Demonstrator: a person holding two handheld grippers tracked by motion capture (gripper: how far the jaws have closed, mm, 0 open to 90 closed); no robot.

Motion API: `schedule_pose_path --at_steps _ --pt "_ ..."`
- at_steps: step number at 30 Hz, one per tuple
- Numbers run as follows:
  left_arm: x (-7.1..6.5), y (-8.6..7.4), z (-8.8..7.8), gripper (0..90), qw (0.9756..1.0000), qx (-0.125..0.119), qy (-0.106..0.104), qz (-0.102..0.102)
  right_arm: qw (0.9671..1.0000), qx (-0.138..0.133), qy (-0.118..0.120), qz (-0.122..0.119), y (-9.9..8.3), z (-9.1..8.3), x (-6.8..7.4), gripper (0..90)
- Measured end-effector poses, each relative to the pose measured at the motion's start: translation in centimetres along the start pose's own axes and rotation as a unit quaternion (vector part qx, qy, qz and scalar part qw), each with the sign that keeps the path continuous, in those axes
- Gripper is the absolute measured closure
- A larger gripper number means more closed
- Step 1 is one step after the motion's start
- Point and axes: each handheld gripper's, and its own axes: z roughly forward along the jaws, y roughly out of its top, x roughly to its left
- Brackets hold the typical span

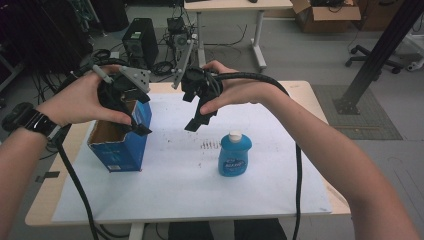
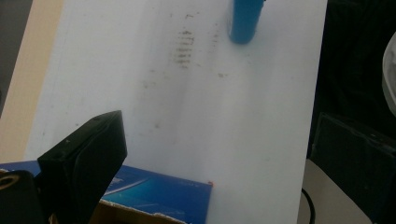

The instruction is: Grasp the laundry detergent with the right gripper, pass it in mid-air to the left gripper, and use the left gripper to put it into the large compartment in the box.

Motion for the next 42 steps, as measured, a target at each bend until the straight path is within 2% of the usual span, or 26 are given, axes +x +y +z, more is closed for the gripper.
schedule_pose_path --at_steps 8,15,18,23,25,27,28,29,30,33,36,37,40,42 --pt "0.0 0.1 -0.2 3.7 1.0 -0.002 0.007 -0.006 0.9999 -0.013 -0.006 0.0 -0.3 -1.2 0.0 3.9" --pt "-0.3 0.0 0.1 3.5 0.9999 -0.004 0.01 -0.013 0.9992 -0.035 -0.021 0.007 -1.7 -3.1 0.1 3.4" --pt "-0.4 0.0 0.2 3.5 0.9997 -0.011 0.015 -0.019 0.9982 -0.051 -0.029 0.014 -3.0 -4.3 0.3 3.1" --pt "-0.6 0.2 0.4 3.5 0.9996 -0.014 0.014 -0.02 0.9975 -0.059 -0.034 0.02 -4.4 -5.1 0.4 3.1" --pt "-0.7 0.5 0.5 3.5 0.9996 -0.015 0.015 -0.02 0.9966 -0.069 -0.036 0.027 -5.8 -5.7 0.6 3.0" --pt "-0.7 0.5 0.6 3.5 0.9996 -0.017 0.015 -0.019 0.9963 -0.073 -0.036 0.028 -6.2 -5.9 0.6 3.0" --pt "-0.8 0.7 0.8 3.5 0.9995 -0.018 0.014 -0.02 0.9956 -0.078 -0.04 0.033 -7.2 -6.1 0.7 2.9" --pt "-0.8 0.7 0.8 3.5 0.9995 -0.018 0.014 -0.02 0.9956 -0.078 -0.04 0.033 -7.2 -6.1 0.7 2.9" --pt "-0.9 0.8 1.1 3.5 0.9995 -0.018 0.015 -0.02 0.995 -0.083 -0.041 0.037 -8.1 -6.3 0.7 2.8" --pt "-1.0 0.9 1.3 3.5 0.9995 -0.022 0.016 -0.018 0.9942 -0.089 -0.045 0.039 -9.0 -6.4 0.8 2.9" --pt "-1.1 1.1 1.9 3.5 0.9995 -0.024 0.015 -0.017 0.9934 -0.095 -0.047 0.045 -10.9 -6.4 1.0 2.9" --pt "-1.1 1.1 1.9 3.5 0.9995 -0.024 0.015 -0.017 0.9934 -0.095 -0.047 0.045 -10.9 -6.4 1.0 2.9" --pt "-1.2 1.2 2.2 3.5 0.9994 -0.027 0.013 -0.017 0.992 -0.107 -0.044 0.049 -12.7 -6.3 1.2 2.8" --pt "-1.2 1.2 2.3 3.5 0.9994 -0.027 0.015 -0.018 0.9916 -0.111 -0.043 0.05 -13.1 -6.3 1.3 2.8"
